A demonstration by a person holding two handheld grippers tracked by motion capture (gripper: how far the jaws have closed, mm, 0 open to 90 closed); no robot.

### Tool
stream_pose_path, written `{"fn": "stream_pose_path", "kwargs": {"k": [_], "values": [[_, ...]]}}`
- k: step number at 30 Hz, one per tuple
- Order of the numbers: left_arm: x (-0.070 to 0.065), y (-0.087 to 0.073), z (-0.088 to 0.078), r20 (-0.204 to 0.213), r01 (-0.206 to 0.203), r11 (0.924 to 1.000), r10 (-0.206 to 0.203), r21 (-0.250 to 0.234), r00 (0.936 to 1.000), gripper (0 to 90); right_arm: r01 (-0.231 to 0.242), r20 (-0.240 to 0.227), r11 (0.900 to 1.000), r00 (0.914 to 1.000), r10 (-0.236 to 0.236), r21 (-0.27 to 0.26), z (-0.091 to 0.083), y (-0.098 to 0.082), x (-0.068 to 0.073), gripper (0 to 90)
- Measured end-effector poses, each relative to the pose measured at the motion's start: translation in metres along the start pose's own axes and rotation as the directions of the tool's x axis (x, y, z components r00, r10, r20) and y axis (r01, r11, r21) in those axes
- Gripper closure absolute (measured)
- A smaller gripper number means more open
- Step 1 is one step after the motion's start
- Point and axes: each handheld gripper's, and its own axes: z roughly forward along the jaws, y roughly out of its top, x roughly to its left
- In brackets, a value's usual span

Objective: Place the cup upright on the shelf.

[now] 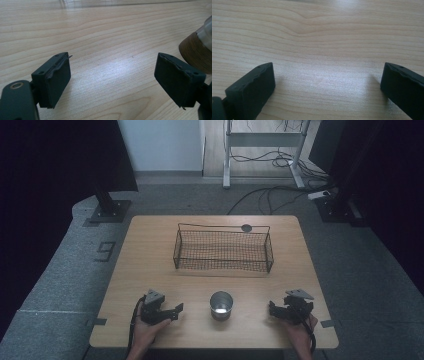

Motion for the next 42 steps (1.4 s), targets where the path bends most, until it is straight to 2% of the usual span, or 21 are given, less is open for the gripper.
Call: {"fn": "stream_pose_path", "kwargs": {"k": [14,21,22,24,42], "values": [[0.001,0.003,-0.007,0.003,0.009,0.9996,-0.009,-0.027,1.0000,14.1,0.020,-0.020,1.000,0.9996,-0.020,-0.002,0.001,0.000,-0.001,0.0],[0.000,0.007,-0.013,0.021,0.005,0.9990,-0.004,-0.045,0.9998,14.0,0.021,-0.020,1.000,0.9996,-0.021,0.000,0.001,0.001,0.000,0.0],[0.000,0.008,-0.016,0.044,0.020,0.9985,-0.018,-0.050,0.9989,14.0,0.021,-0.021,1.000,0.9996,-0.021,0.000,0.001,0.001,0.000,0.0],[-0.001,0.009,-0.017,0.049,0.025,0.9982,-0.022,-0.055,0.9986,13.9,0.022,-0.021,1.000,0.9995,-0.022,-0.001,0.001,0.001,-0.001,0.0],[-0.024,0.027,-0.033,0.095,-0.001,0.9950,0.011,-0.100,0.9954,13.5,0.033,-0.030,0.999,0.9990,-0.033,-0.002,0.001,0.001,-0.003,0.0]]}}
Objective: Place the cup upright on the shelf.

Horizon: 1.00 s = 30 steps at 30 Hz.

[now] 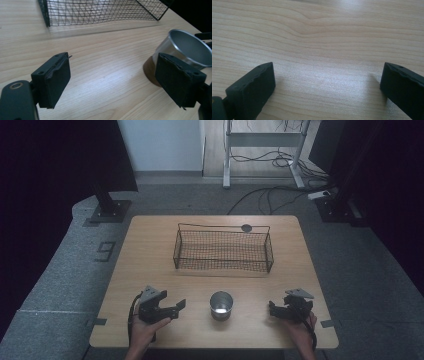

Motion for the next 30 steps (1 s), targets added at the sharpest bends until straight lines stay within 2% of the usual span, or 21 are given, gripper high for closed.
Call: {"fn": "stream_pose_path", "kwargs": {"k": [10,17,30], "values": [[-0.015,0.005,0.007,0.039,-0.018,0.9998,0.018,0.004,0.9991,12.8,-0.001,0.000,1.000,1.0000,0.001,-0.002,0.000,0.000,0.000,0.0],[-0.028,0.008,0.014,0.071,-0.047,0.9988,0.046,0.015,0.9964,12.4,-0.009,0.005,1.000,0.9999,0.009,-0.004,0.000,0.000,0.000,0.8],[-0.047,0.014,0.023,0.112,-0.068,0.9973,0.065,0.026,0.9916,11.3,-0.015,0.015,1.000,0.9998,0.015,-0.004,0.000,0.000,-0.002,1.1]]}}
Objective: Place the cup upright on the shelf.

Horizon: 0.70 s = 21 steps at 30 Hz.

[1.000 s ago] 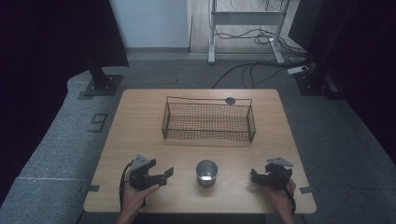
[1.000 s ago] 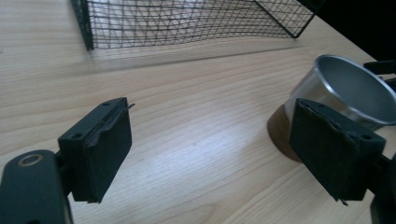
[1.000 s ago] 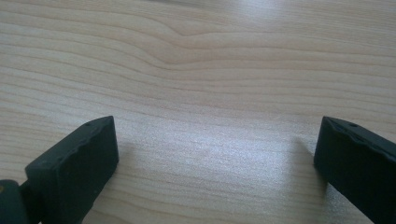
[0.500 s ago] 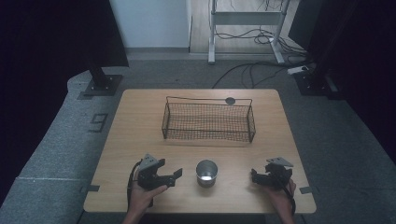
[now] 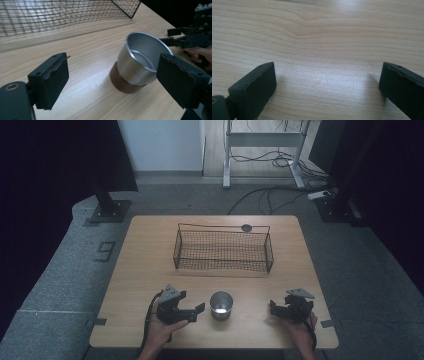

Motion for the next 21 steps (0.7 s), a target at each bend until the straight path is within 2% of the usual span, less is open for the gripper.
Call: {"fn": "stream_pose_path", "kwargs": {"k": [2,5,11,21], "values": [[-0.002,0.001,0.002,0.005,-0.004,1.0000,0.004,0.003,1.0000,11.3,-0.001,0.001,1.000,1.0000,0.001,0.000,0.000,0.000,0.000,1.1],[-0.004,0.001,0.004,0.034,0.015,0.9999,-0.015,0.003,0.9993,11.2,-0.001,0.001,1.000,1.0000,0.001,-0.001,0.000,0.000,0.000,1.2],[-0.008,0.001,0.013,0.019,-0.001,0.9998,0.001,0.020,0.9998,10.5,-0.001,0.001,1.000,1.0000,0.001,-0.001,0.000,0.000,0.000,1.2],[-0.020,-0.001,0.031,0.031,-0.027,0.9980,0.025,0.058,0.9992,6.9,-0.003,0.004,1.000,1.0000,0.003,-0.002,0.000,0.000,0.000,1.7]]}}
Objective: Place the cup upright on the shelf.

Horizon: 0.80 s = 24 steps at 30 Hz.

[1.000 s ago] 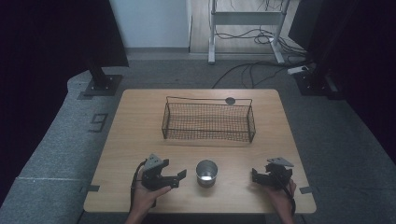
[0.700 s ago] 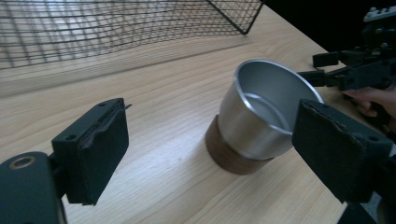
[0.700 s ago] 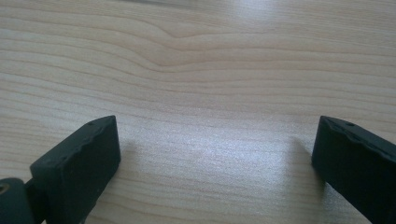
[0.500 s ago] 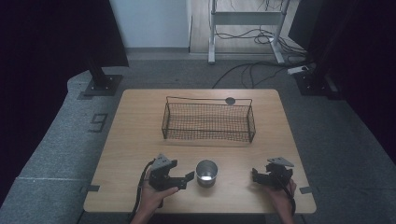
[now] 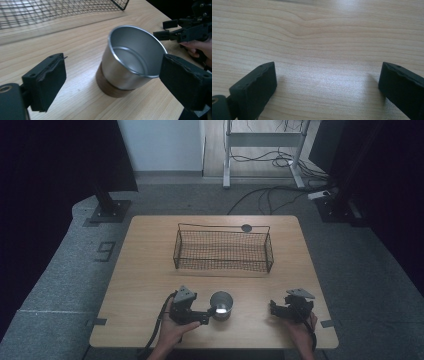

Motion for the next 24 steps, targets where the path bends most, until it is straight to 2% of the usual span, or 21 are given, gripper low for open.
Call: {"fn": "stream_pose_path", "kwargs": {"k": [11,24], "values": [[-0.016,0.003,0.018,0.015,-0.037,0.9989,0.037,0.028,0.9992,3.4,-0.002,0.000,1.000,1.0000,0.002,-0.001,0.000,0.000,0.000,1.8],[-0.029,0.008,0.042,-0.007,-0.057,0.9968,0.058,0.057,0.9983,2.2,-0.002,0.000,1.000,1.0000,0.002,-0.001,0.000,0.000,0.000,1.8]]}}
